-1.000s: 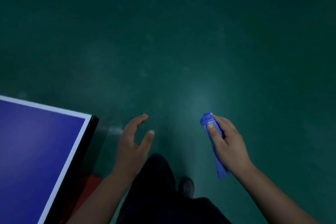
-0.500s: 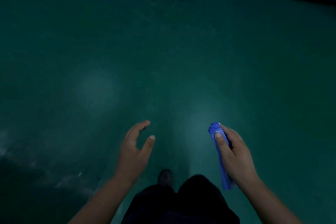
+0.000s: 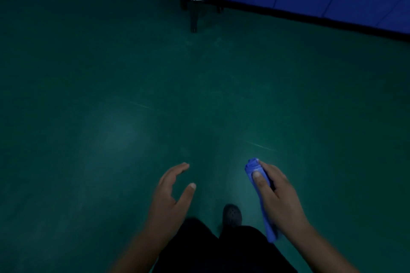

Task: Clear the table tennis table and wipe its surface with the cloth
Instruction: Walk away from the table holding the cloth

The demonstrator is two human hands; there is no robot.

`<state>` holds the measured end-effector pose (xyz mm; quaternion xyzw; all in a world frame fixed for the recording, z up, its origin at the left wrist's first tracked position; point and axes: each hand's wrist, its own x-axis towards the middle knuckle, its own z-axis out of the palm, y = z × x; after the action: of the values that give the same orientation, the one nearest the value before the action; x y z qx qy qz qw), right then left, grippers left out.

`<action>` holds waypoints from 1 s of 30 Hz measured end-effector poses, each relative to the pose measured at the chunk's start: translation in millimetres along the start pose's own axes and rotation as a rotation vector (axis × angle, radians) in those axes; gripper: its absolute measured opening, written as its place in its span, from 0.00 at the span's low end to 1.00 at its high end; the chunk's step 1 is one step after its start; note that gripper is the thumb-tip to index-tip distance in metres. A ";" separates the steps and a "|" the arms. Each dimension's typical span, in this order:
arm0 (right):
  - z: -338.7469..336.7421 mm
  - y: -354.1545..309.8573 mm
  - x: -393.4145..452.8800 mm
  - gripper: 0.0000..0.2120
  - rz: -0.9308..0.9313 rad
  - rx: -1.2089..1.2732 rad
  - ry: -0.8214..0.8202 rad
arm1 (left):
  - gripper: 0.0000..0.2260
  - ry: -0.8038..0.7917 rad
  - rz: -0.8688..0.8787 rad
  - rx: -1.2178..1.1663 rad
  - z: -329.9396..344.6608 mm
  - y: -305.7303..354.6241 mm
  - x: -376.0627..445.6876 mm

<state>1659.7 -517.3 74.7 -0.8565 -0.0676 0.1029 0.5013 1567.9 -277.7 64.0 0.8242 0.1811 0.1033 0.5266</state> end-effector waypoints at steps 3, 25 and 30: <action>4.6 -32.8 123.2 0.16 -0.016 -0.017 -0.097 | 0.19 0.055 -0.027 0.002 -8.5 11.2 100.9; 156.8 -198.7 845.4 0.18 -0.018 0.016 0.007 | 0.17 0.089 -0.018 -0.092 -64.6 -11.5 867.1; 172.2 -206.9 1013.0 0.19 0.006 0.029 -0.024 | 0.16 0.160 -0.048 -0.062 -48.3 -15.3 1032.9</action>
<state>2597.4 -49.1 63.4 -0.8481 -0.0695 0.1156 0.5123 2490.5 189.0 49.5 0.7920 0.2392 0.1619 0.5379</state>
